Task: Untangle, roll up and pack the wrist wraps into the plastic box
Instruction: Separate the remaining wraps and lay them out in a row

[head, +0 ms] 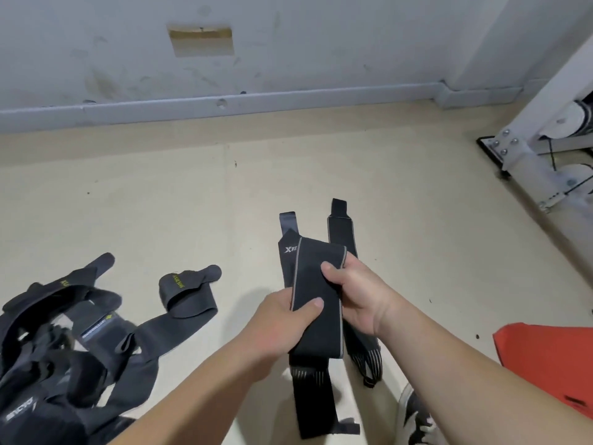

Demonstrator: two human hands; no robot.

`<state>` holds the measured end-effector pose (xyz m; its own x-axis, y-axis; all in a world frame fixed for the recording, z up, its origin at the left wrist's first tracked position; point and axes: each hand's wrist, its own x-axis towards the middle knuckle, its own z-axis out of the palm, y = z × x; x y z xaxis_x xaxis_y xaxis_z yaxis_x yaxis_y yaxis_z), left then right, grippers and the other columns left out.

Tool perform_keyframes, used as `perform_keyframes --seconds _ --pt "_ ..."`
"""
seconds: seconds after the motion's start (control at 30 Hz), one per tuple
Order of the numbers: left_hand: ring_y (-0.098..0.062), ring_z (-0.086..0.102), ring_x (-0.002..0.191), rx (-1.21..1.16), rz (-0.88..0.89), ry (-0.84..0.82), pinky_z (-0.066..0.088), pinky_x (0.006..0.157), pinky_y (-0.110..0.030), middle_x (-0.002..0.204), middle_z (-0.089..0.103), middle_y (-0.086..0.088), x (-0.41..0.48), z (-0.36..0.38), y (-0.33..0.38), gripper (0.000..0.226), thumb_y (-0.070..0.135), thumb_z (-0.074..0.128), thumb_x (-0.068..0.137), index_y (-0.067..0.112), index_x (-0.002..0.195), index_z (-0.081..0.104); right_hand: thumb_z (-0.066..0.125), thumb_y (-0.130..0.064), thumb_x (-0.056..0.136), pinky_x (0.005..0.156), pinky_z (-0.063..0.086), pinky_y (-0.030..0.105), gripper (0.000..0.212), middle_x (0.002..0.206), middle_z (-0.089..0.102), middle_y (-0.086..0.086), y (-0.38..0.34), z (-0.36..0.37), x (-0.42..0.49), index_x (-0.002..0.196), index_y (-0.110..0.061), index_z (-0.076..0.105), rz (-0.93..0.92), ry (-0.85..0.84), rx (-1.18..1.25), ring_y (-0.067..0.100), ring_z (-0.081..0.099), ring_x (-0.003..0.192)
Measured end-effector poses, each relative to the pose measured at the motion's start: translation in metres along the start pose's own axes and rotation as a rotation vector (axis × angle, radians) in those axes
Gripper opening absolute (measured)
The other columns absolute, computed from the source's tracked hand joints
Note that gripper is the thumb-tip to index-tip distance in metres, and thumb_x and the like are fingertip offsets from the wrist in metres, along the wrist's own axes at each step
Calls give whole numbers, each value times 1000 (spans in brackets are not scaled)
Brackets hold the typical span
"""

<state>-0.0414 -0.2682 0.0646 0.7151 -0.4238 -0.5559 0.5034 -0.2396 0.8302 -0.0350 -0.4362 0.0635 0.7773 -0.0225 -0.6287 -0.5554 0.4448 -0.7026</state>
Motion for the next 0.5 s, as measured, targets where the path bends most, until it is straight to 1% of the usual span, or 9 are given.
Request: perform_keyframes --seconds 0.07,0.1,0.17,0.2,0.23,0.3,0.33,0.4,0.5 --pt "-14 78 89 2 -66 -134 56 71 -22 101 82 2 6 8 -9 13 25 72 100 19 109 78 47 -3 110 91 61 44 41 125 77 8 -9 -11 6 131 -30 68 -46 20 -33 27 74 109" --pt "-17 77 91 41 -82 -187 58 74 -26 101 82 1 9 11 -16 14 25 76 95 19 107 79 45 -1 110 89 62 42 44 123 77 7 -14 -17 8 131 -33 69 -56 29 -29 26 75 106" --pt "-27 77 101 133 -115 -249 62 91 -42 106 81 -4 14 15 -29 24 28 79 84 20 107 79 44 0 109 80 63 40 47 121 78 8 -21 -28 13 131 -32 68 -60 64 12 27 75 99" --pt "-28 76 106 159 -136 -255 60 97 -45 108 81 -6 15 17 -34 26 28 79 83 20 107 79 43 1 109 79 63 41 46 121 77 10 -23 -32 15 132 -31 68 -61 77 29 28 74 98" --pt "-27 76 106 165 -153 -246 59 99 -44 108 81 -6 17 18 -38 22 27 79 84 21 106 79 43 1 109 79 63 42 45 121 77 12 -24 -35 17 132 -28 67 -59 86 44 30 74 98" --pt "-19 77 93 157 -157 -203 61 90 -36 101 81 -3 20 20 -46 10 22 76 92 20 101 77 43 2 108 80 64 43 43 117 76 14 -24 -38 20 131 -25 68 -55 113 74 31 73 94" --pt "-15 74 86 160 -144 -174 60 84 -33 96 80 -1 20 21 -46 6 22 74 94 19 99 75 43 1 109 77 65 42 40 111 77 13 -24 -39 21 130 -23 68 -54 133 89 29 73 89" --pt "-10 69 79 178 -116 -116 58 78 -29 88 75 1 19 24 -45 7 24 70 96 17 96 72 44 -3 110 68 64 37 33 94 76 10 -24 -38 23 128 -19 67 -54 168 128 25 70 73" --pt "-8 68 76 209 -113 -79 57 77 -26 87 76 -2 15 26 -41 13 28 67 100 18 93 70 46 -10 112 57 60 33 25 77 74 5 -25 -33 22 124 -17 66 -44 218 130 18 67 57"
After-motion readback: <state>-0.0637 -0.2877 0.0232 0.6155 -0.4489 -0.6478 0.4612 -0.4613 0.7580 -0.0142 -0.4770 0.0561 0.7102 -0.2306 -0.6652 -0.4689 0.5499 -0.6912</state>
